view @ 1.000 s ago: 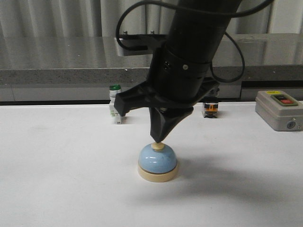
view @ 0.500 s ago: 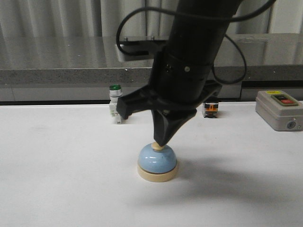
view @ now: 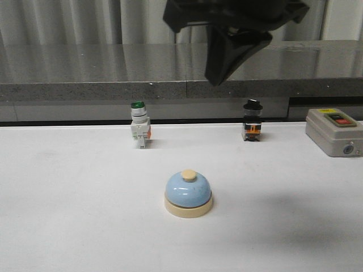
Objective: Place and press bell with both arms
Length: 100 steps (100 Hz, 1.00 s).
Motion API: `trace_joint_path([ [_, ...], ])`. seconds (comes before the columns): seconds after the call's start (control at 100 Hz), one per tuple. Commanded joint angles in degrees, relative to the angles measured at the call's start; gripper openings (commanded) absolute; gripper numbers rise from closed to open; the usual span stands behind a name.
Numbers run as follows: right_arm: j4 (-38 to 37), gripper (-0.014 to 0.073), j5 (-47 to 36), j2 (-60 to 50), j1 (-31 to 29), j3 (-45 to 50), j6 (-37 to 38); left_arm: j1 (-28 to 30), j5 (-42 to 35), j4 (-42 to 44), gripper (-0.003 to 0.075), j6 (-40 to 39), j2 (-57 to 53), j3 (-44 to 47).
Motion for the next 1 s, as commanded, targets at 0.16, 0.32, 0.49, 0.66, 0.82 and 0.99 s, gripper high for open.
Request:
trace_joint_path([
  [0.16, -3.65, -0.0060, -0.96, -8.80, -6.17, 2.89, 1.53, 0.11, -4.35, -0.16, -0.0020, -0.45, -1.69, 2.39],
  [0.32, -3.71, -0.0060, -2.08, -15.25, -11.83, 8.56, 1.53, 0.11, -4.35, -0.16, -0.0019, -0.45, -1.69, 2.39],
  [0.49, -3.71, -0.0060, -3.26, -24.22, -17.96, 15.01, 1.53, 0.11, -4.35, -0.16, -0.0020, -0.45, -1.69, 2.39],
  [0.66, -3.71, -0.0060, -4.14, -34.18, -22.82, 21.13, 1.53, 0.11, -4.35, -0.16, -0.0020, -0.45, -1.69, 2.39],
  [0.82, -3.93, -0.0060, -4.16, -44.30, -24.60, 26.17, 1.53, 0.11, -4.35, -0.16, -0.0020, -0.45, -1.69, 2.39],
  [0.99, -4.00, -0.0060, -3.05, -53.25, -24.60, 29.64, 1.53, 0.11, -4.35, -0.16, -0.0020, -0.45, -1.69, 2.39],
])
